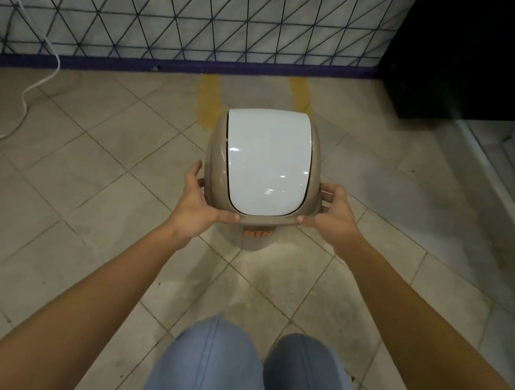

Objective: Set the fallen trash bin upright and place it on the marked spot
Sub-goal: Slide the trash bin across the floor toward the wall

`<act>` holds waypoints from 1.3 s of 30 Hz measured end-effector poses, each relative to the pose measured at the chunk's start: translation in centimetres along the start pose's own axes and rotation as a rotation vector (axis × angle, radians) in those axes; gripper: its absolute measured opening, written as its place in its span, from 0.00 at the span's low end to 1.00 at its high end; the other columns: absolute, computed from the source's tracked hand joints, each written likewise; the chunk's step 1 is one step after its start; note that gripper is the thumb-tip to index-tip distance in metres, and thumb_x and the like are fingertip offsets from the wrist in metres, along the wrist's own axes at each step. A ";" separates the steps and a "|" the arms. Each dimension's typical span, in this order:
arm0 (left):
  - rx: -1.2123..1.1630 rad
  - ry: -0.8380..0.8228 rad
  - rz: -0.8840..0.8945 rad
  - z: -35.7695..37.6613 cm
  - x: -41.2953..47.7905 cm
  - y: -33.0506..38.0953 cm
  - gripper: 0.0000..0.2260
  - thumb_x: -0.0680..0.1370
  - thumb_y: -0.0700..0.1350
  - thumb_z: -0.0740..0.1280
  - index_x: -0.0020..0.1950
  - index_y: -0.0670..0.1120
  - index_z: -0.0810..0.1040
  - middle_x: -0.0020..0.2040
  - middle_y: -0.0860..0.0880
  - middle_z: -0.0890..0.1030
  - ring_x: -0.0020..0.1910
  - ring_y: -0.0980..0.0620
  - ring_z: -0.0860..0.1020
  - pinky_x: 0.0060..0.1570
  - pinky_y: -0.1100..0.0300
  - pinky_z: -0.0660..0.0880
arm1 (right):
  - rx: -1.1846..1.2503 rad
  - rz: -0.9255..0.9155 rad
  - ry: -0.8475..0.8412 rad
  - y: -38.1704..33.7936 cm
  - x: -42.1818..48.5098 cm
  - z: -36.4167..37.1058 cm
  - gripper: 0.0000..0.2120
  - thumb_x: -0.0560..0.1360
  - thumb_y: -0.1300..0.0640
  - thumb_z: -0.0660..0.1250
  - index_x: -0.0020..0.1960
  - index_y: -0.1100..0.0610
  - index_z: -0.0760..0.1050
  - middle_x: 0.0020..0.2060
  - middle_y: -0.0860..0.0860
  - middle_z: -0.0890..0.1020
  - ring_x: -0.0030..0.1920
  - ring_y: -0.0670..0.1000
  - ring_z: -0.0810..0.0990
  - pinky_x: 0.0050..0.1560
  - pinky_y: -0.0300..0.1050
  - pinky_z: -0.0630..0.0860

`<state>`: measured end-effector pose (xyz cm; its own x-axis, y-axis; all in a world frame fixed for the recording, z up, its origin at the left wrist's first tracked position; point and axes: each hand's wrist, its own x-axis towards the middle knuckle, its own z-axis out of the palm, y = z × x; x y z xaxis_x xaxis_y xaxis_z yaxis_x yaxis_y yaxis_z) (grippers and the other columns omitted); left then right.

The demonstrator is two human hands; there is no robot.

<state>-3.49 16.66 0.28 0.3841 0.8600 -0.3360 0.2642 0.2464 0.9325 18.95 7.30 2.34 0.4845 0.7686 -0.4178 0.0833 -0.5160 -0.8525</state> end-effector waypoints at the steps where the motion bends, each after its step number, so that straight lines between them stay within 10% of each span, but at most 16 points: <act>1: -0.026 0.005 -0.025 -0.2 0.2 -0.1 0.56 0.60 0.37 0.80 0.76 0.51 0.44 0.68 0.51 0.64 0.62 0.52 0.68 0.51 0.64 0.73 | -0.002 -0.015 -0.031 -0.1 0.2 -0.1 0.39 0.64 0.71 0.74 0.69 0.56 0.61 0.58 0.48 0.69 0.56 0.50 0.71 0.49 0.41 0.71; 4: -0.043 -0.025 -0.066 -0.8 0.4 -0.4 0.53 0.60 0.38 0.80 0.76 0.50 0.52 0.69 0.49 0.67 0.63 0.48 0.71 0.58 0.53 0.73 | 0.007 0.017 -0.080 0.0 0.8 -0.2 0.46 0.64 0.71 0.74 0.74 0.55 0.54 0.64 0.50 0.69 0.62 0.51 0.70 0.57 0.45 0.71; 13: -0.037 -0.085 -0.008 -1.4 1.4 -0.8 0.52 0.56 0.48 0.79 0.75 0.52 0.55 0.66 0.53 0.69 0.62 0.53 0.72 0.49 0.63 0.74 | -0.017 0.009 -0.156 0.1 2.2 -0.5 0.48 0.65 0.69 0.75 0.76 0.56 0.50 0.70 0.56 0.66 0.67 0.57 0.69 0.64 0.55 0.72; 26: 0.005 -0.051 0.043 -1.1 4.1 -0.6 0.48 0.65 0.41 0.77 0.75 0.55 0.51 0.65 0.52 0.68 0.57 0.61 0.72 0.39 0.75 0.74 | -0.088 -0.110 -0.176 -1.0 4.1 -0.9 0.47 0.67 0.66 0.74 0.76 0.58 0.49 0.72 0.55 0.64 0.70 0.54 0.65 0.64 0.43 0.68; 32: 0.209 0.030 0.165 -0.2 4.7 1.3 0.47 0.65 0.41 0.78 0.76 0.48 0.53 0.73 0.49 0.60 0.69 0.53 0.63 0.68 0.55 0.65 | -0.314 -0.291 -0.060 -2.1 4.6 -0.7 0.46 0.66 0.63 0.76 0.76 0.53 0.52 0.71 0.52 0.62 0.71 0.51 0.62 0.66 0.40 0.57; 39: 0.397 0.117 0.269 0.5 5.4 2.4 0.45 0.65 0.47 0.78 0.75 0.49 0.56 0.70 0.50 0.63 0.61 0.62 0.62 0.62 0.65 0.61 | -0.348 -0.336 -0.034 -3.0 5.0 -0.3 0.49 0.66 0.64 0.76 0.76 0.53 0.49 0.73 0.51 0.61 0.73 0.51 0.60 0.72 0.45 0.58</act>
<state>-0.35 21.70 0.68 0.3889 0.9198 -0.0520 0.4952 -0.1611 0.8537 21.38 12.55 2.89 0.3522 0.9235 -0.1520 0.5194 -0.3280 -0.7891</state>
